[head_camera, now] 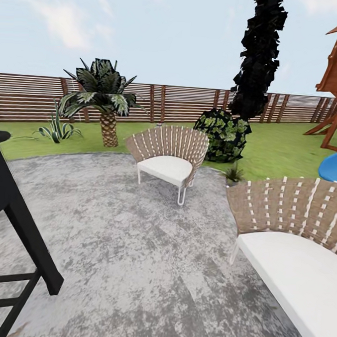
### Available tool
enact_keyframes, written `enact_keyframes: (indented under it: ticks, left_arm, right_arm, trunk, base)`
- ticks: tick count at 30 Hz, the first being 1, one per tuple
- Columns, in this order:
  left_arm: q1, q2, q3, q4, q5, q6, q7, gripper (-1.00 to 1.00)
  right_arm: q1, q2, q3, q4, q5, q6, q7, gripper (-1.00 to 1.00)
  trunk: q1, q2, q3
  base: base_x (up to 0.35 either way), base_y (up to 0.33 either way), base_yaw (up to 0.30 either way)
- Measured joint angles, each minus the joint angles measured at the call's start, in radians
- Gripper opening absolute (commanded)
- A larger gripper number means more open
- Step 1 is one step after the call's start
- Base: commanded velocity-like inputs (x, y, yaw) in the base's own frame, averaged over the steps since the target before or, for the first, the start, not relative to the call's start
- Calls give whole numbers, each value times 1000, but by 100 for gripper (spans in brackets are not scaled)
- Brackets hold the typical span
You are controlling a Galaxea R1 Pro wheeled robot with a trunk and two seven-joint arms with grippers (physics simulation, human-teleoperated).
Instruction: Pick up the pesticide atomizer in the garden and spray insectifuge to fully cover both potted plants in the garden.
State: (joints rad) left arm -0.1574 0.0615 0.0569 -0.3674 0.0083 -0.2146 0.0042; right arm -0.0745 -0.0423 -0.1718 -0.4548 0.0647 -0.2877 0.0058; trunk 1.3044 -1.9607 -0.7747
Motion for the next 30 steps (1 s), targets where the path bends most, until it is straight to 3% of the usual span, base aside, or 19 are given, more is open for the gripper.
enact_keyframes:
  ticks: [9,19,30]
  left_arm:
    - [0,0,0,0,0,0,0,100]
    - [0,0,0,0,-1,0,0,100]
    - [0,0,0,0,0,0,0,100]
  right_arm:
    - [0,0,0,0,1,0,0,100]
    - [0,0,0,0,1,0,0,100]
    - [0,0,0,0,1,1,0,100]
  trunk:
    - [0,0,0]
    - [0,0,0]
    - [0,0,0]
  base:
    - [339,-1,32]
    - [339,-43,232]
    - [339,-86,21]
